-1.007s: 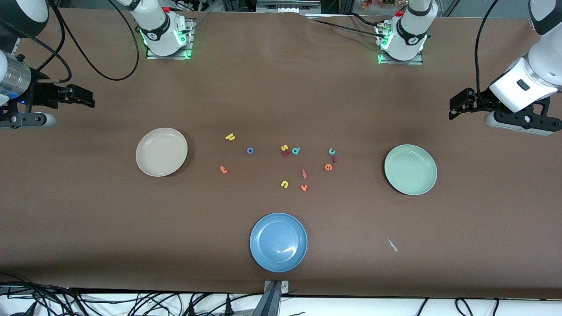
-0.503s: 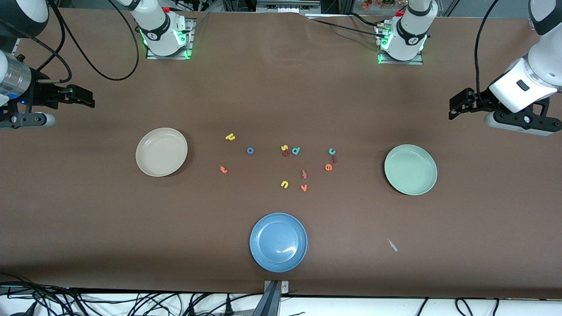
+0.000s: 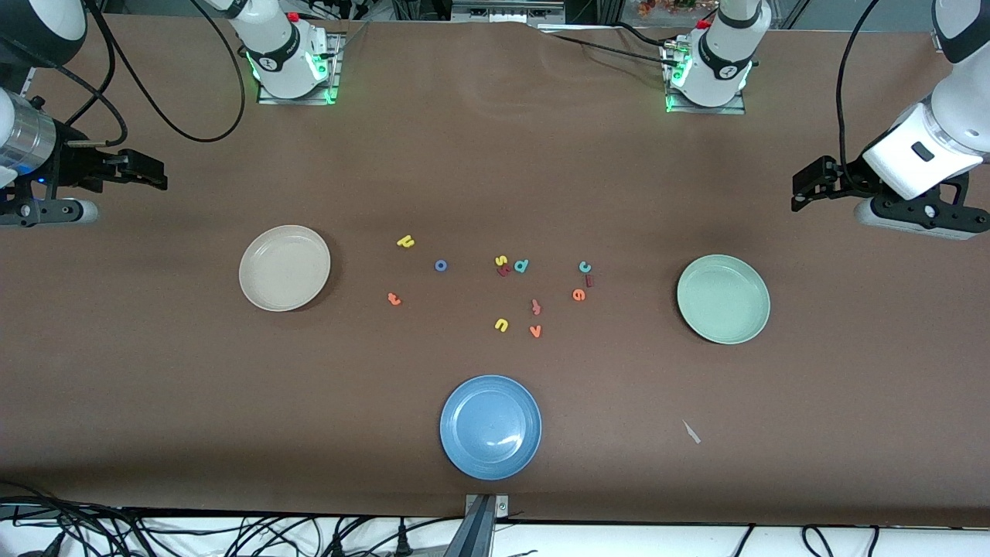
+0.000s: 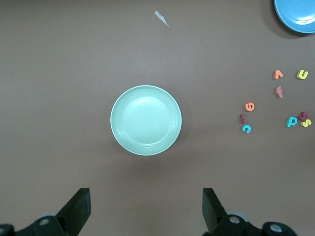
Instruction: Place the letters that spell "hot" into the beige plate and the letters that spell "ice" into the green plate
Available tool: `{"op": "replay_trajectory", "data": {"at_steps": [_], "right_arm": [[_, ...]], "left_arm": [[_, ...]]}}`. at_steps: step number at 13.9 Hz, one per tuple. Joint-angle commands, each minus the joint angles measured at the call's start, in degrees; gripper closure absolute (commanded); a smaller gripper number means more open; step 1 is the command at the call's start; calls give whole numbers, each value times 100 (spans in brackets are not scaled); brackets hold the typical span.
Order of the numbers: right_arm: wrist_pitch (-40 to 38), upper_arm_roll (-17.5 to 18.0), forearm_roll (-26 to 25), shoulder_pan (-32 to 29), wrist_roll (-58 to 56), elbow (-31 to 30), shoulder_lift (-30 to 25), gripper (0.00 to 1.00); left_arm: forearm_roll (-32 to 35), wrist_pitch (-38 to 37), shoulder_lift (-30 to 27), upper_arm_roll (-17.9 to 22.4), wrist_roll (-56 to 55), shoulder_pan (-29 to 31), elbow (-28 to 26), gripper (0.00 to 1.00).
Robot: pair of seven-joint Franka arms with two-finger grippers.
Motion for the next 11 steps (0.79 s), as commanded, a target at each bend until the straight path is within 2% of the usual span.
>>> {"op": "replay_trajectory", "data": {"at_steps": [1,11], "right_arm": [[-64,-8,56,18,37,107,40,0],[-64,-17,56,9,37,107,40,0]], "left_arm": [[33,-132,104,-19,-79,11,192,0],[33,-176,104,-28,-79,2,192,0]]}}
